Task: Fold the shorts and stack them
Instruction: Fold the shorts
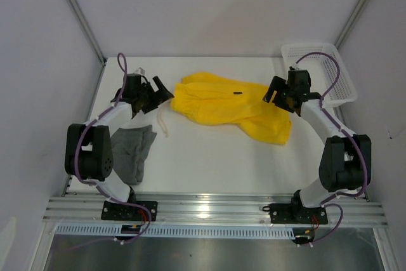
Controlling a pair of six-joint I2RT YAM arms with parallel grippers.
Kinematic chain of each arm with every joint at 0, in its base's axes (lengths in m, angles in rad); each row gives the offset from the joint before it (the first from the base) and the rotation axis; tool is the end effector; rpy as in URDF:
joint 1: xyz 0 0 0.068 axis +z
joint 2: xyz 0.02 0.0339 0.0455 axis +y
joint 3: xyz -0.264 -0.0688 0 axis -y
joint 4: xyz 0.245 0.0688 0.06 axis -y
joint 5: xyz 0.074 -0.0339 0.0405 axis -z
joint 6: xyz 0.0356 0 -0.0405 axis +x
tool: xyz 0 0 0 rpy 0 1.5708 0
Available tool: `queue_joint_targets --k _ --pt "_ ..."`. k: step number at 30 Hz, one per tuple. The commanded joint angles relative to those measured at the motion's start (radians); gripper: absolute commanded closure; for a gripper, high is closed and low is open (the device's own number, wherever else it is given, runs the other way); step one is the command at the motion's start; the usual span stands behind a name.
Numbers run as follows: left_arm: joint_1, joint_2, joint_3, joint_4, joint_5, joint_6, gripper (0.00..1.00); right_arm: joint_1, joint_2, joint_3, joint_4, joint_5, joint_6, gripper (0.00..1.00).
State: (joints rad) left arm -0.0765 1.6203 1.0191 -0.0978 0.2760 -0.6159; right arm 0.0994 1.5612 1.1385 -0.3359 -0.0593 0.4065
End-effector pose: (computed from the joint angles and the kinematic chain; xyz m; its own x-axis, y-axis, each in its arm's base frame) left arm 0.3501 -0.0366 0.2184 -0.6863 -0.5049 -0.5235 -0.1408 0.7985 -0.5853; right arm 0.3431 0.0363 0.2564 -0.6848 0.3284 -0.6505 0.1403 0.9354 0.3244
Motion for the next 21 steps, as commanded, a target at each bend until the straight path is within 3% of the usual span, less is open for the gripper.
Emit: queue_joint_targets --k 1,6,9,14,21 --pt "-0.003 0.045 0.073 0.064 0.011 0.080 0.01 0.006 0.013 0.023 -0.020 -0.019 -0.024 0.18" --pt "-0.003 0.087 0.154 0.142 -0.014 0.091 0.01 0.017 0.054 0.064 0.005 -0.057 -0.043 0.19" --pt "-0.002 0.153 0.298 0.002 -0.050 0.042 0.01 0.008 0.149 0.247 -0.108 0.027 -0.032 0.17" --pt "-0.002 0.254 0.481 -0.228 -0.046 -0.097 0.01 -0.036 0.359 0.492 -0.229 0.133 0.122 0.15" --pt "-0.006 0.314 0.544 -0.318 0.011 -0.266 0.01 -0.041 0.586 0.820 -0.498 0.320 0.379 0.19"
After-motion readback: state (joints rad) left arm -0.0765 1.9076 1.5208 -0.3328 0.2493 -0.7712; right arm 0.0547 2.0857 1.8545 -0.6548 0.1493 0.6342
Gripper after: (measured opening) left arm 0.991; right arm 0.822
